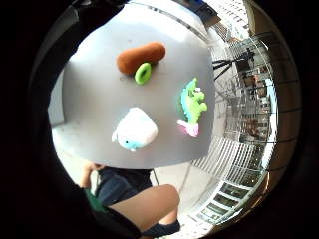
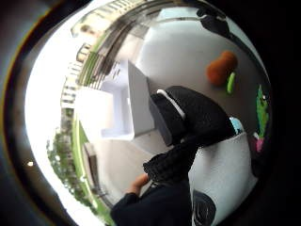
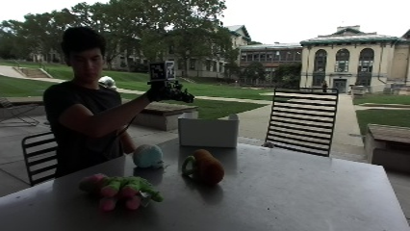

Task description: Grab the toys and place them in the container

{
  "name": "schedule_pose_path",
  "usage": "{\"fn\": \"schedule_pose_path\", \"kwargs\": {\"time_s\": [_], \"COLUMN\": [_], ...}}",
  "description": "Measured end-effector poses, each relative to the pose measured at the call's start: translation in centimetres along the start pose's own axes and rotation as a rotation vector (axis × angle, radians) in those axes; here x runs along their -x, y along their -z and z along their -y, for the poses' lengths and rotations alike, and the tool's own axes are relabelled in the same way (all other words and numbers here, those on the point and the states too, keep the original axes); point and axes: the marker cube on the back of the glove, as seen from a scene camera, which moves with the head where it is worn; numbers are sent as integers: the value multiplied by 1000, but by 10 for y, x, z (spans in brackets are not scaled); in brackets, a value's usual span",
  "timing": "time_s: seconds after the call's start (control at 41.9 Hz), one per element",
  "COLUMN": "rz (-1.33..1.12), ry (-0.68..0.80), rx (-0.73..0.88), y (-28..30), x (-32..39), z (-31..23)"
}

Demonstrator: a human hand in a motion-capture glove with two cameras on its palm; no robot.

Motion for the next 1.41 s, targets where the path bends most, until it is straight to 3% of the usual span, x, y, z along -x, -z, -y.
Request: {"fn": "schedule_pose_path", "kwargs": {"time_s": [0.191,0.406,0.621,0.811,1.098,1.408], "rz": [-35,-55,-14,-2,25,-90], "ry": [29,-12,-2,-104,-157,-142], "rx": [5,14,61,263,385,367], "y": [-5,-9,-19,-82,-170,-207], "x": [18,-8,-64,-107,-123,-113], "z": [-8,0,-27,-71,-102,-119]}}
